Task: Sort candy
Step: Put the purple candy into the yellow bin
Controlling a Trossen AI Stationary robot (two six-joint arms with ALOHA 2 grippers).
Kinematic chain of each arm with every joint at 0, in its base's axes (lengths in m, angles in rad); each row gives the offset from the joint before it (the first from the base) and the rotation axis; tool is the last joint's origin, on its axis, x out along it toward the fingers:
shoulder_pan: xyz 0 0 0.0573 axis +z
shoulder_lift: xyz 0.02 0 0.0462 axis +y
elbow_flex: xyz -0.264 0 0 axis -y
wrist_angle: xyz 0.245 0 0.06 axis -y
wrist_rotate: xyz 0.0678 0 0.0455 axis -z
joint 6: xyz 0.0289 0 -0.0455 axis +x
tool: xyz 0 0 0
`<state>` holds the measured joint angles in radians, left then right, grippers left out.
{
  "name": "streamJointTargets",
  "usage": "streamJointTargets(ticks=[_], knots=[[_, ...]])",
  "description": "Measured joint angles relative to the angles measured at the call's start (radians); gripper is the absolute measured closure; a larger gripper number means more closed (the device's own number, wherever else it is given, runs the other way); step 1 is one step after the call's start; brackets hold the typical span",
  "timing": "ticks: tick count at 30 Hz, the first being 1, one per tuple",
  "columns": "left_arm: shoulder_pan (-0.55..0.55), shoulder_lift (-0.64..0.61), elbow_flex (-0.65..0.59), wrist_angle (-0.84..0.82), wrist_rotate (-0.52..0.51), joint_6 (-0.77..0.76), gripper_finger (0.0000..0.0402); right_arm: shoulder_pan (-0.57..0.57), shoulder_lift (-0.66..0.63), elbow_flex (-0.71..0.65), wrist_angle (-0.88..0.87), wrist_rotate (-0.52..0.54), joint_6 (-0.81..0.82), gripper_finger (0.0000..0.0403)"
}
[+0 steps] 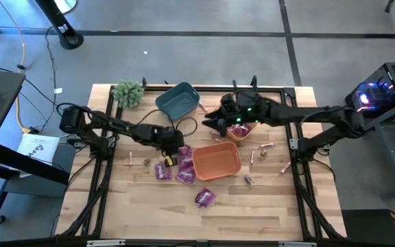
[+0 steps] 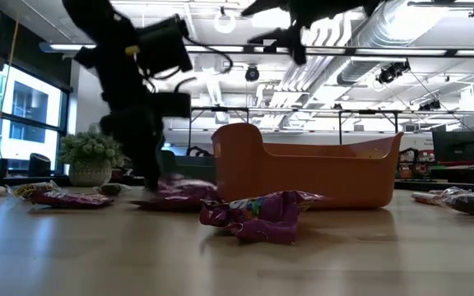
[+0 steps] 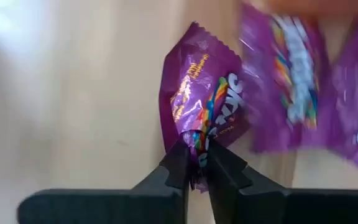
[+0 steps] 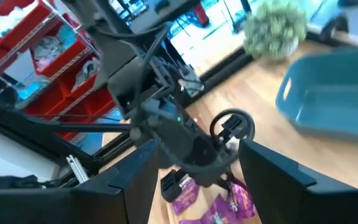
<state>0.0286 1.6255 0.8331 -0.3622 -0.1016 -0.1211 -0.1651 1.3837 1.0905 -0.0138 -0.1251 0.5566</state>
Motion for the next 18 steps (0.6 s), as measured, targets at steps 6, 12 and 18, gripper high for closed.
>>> streamJointTargets(ticks=[6, 12, 18], knots=[[0.091, -0.117, 0.050, -0.085, -0.185, 0.081, 0.0385, 0.000, -0.126, 0.105, -0.202, 0.074, -0.143, 0.0187], [0.209, -0.162, 0.147, 0.200, -0.149, 0.160, 0.0392, 0.000, -0.223, 0.179, -0.353, 0.230, -0.203, 0.0187], [0.255, 0.033, 0.364, 0.303, -0.042, 0.185, 0.0390, -0.001, -0.280, 0.187, -0.356, 0.308, -0.221, 0.0187]])
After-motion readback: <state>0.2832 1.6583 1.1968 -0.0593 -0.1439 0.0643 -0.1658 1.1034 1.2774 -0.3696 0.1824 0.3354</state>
